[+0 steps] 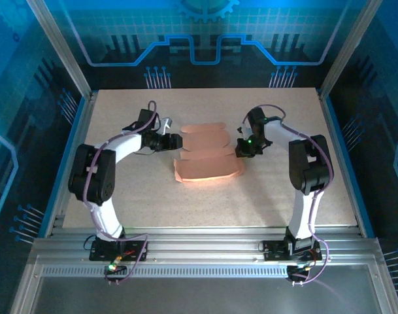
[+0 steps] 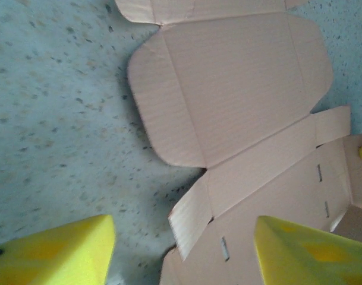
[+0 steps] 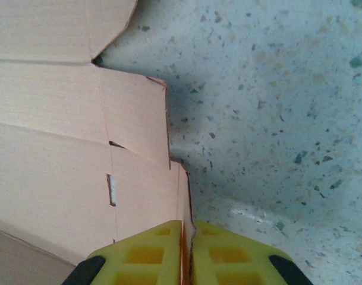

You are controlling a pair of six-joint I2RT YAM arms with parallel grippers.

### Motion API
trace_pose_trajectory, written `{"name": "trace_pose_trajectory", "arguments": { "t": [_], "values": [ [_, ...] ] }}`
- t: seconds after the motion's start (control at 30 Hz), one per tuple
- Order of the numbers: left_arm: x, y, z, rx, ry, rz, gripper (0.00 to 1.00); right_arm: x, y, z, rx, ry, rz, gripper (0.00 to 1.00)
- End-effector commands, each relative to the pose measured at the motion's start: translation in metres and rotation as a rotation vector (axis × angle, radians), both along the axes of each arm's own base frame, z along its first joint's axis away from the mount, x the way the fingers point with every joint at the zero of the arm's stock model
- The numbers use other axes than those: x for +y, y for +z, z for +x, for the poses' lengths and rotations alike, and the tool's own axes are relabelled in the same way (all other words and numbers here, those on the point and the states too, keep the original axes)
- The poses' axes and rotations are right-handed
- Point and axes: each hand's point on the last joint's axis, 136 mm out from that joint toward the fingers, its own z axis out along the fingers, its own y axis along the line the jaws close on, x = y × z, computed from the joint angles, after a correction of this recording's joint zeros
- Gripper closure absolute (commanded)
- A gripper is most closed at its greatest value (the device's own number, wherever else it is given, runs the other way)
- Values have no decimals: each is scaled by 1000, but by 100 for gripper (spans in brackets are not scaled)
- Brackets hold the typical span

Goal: Fold the paper box

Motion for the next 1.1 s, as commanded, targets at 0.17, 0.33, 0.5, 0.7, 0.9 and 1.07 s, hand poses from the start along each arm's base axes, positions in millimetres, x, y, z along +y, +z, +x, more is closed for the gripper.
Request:
{"name": "trace_pose_trajectory", "arguments": {
  "t": [0.17, 0.33, 0.5, 0.7, 0.9, 1.07],
  "values": [
    [-18, -18, 4, 102, -74, -94, 65, 0, 2, 9, 13, 11, 32, 87],
    [-16, -24, 2, 120, -66, -79, 75, 4, 6, 9, 13, 11, 50, 82],
    [-15, -29, -3, 132, -73, -71, 77, 4, 8, 9, 8, 8, 46, 81],
    [-2, -43, -10, 160, -50, 4, 61, 4, 7, 7, 17, 5, 50, 82],
    [-5, -45, -8, 193, -40, -14, 64, 5, 8, 6, 16, 5, 52, 82],
    [-15, -53, -14, 247, -51, -56, 71, 6, 7, 7, 19, 0, 60, 82]
  ]
}}
